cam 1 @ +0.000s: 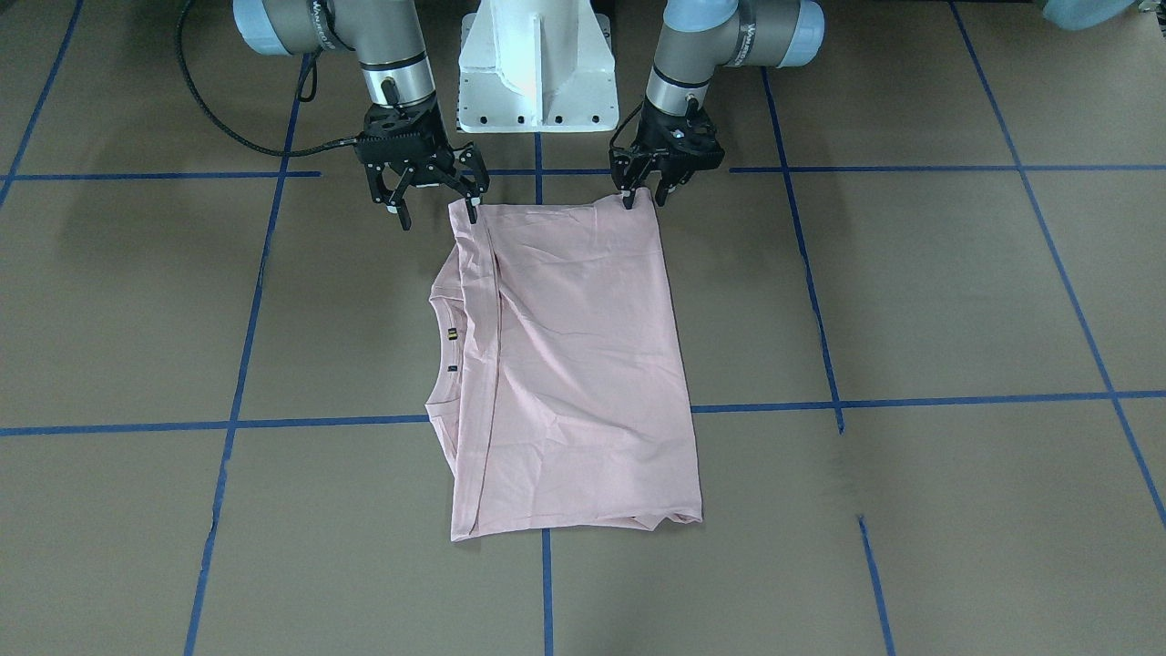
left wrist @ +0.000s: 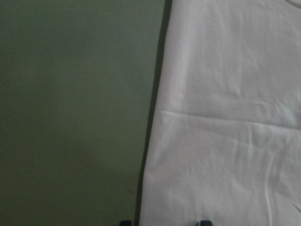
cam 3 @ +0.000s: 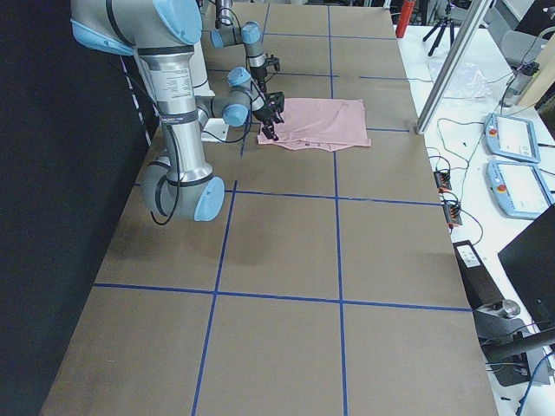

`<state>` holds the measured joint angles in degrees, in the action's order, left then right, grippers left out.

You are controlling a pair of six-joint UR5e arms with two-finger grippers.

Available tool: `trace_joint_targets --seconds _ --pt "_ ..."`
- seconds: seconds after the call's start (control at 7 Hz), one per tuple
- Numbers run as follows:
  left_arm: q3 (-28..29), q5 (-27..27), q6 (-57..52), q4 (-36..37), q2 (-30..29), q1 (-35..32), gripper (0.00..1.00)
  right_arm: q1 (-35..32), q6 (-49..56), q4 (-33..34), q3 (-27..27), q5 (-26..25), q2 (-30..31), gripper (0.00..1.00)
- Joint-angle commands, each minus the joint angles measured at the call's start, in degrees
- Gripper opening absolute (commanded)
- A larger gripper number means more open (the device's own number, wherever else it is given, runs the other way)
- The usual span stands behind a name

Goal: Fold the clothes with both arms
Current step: 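Lower both grippers onto the shirt's edge nearest the robot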

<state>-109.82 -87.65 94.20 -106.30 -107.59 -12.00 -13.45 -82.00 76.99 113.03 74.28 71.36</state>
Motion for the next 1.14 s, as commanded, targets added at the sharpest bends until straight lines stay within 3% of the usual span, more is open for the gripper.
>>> trace_joint_targets --seconds 0.0,0.86,1.0 --pt "0.0 0.0 0.0 0.0 -0.2 0.5 0.58 0.0 0.0 0.0 0.0 0.0 0.1 1.00" --pt "0.2 0.3 0.1 -0.1 0.0 2.2 0.57 0.0 -0.1 0.0 -0.1 -0.1 0.1 1.00" --pt "0.2 0.4 0.1 -0.1 0.0 2.2 0.48 0.0 -0.1 0.0 -0.1 -0.1 0.1 1.00"
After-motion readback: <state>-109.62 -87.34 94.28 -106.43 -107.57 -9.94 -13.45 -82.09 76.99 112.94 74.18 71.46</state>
